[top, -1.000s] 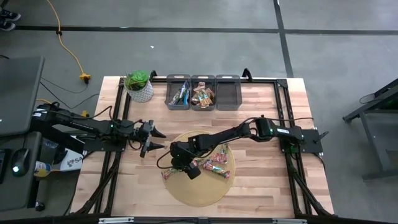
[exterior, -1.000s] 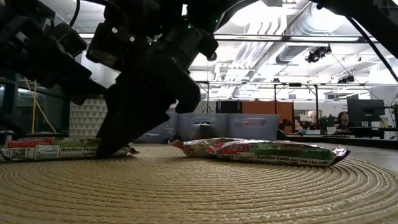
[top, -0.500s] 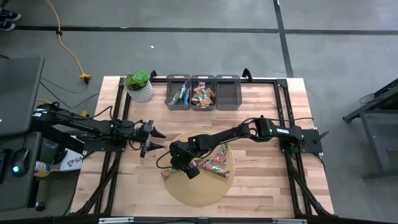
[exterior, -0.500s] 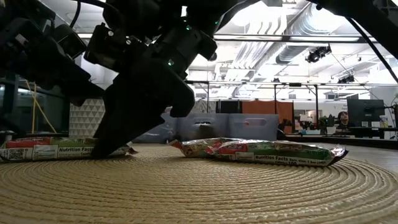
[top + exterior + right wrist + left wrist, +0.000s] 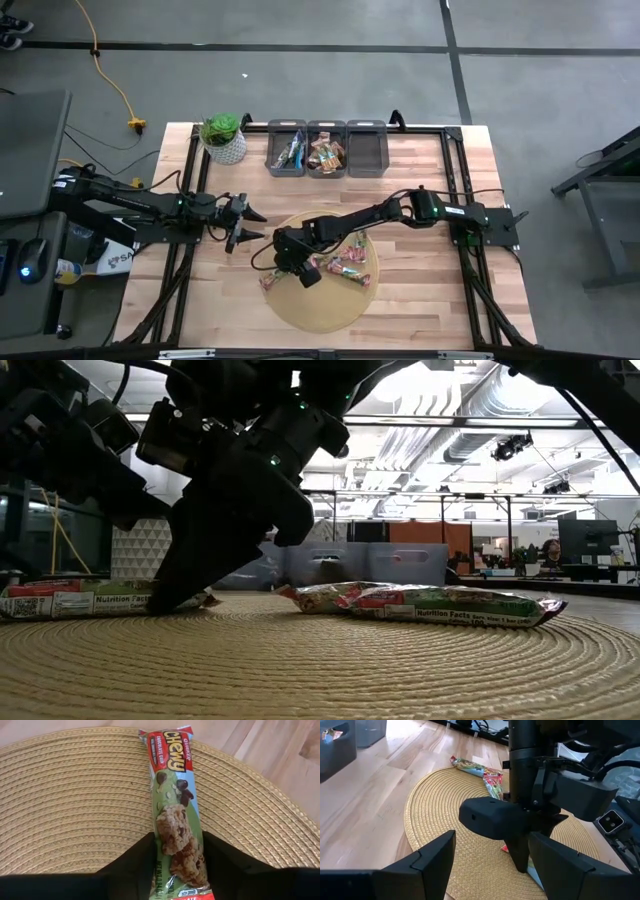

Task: Pick and place Granola Bars by type
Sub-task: Put the red granola bar into the right black bin

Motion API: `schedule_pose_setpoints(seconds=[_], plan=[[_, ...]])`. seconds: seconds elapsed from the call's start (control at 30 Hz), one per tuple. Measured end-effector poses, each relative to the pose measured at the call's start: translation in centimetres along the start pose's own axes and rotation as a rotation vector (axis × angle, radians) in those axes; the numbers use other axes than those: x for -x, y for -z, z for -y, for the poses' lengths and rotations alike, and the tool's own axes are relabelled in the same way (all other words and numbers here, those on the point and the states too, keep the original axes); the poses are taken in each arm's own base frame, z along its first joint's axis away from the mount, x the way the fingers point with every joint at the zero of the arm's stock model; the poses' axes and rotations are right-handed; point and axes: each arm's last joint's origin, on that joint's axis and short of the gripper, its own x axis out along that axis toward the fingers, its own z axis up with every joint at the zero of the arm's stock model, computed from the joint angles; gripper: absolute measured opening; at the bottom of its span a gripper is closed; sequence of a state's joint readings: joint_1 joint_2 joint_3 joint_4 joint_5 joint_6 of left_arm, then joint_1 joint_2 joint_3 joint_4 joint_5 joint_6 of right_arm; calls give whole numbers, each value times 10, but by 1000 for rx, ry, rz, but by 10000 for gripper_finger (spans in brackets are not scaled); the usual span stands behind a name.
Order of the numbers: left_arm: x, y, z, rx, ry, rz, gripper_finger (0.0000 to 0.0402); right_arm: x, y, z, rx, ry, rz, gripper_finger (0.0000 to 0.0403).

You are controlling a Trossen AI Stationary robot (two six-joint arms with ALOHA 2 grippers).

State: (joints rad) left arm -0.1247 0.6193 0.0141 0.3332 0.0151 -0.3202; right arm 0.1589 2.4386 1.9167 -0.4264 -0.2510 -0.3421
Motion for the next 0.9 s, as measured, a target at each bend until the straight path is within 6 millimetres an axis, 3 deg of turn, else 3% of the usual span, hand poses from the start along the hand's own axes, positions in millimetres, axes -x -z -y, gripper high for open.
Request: schedule_pose_setpoints(seconds=[0.4, 0.9], plan=[[0, 0, 0, 0, 0, 0, 248, 0, -1, 0, -43, 10, 3, 105], [0, 0, 0, 0, 0, 0, 248, 2, -14, -12, -77, 18, 68, 100]])
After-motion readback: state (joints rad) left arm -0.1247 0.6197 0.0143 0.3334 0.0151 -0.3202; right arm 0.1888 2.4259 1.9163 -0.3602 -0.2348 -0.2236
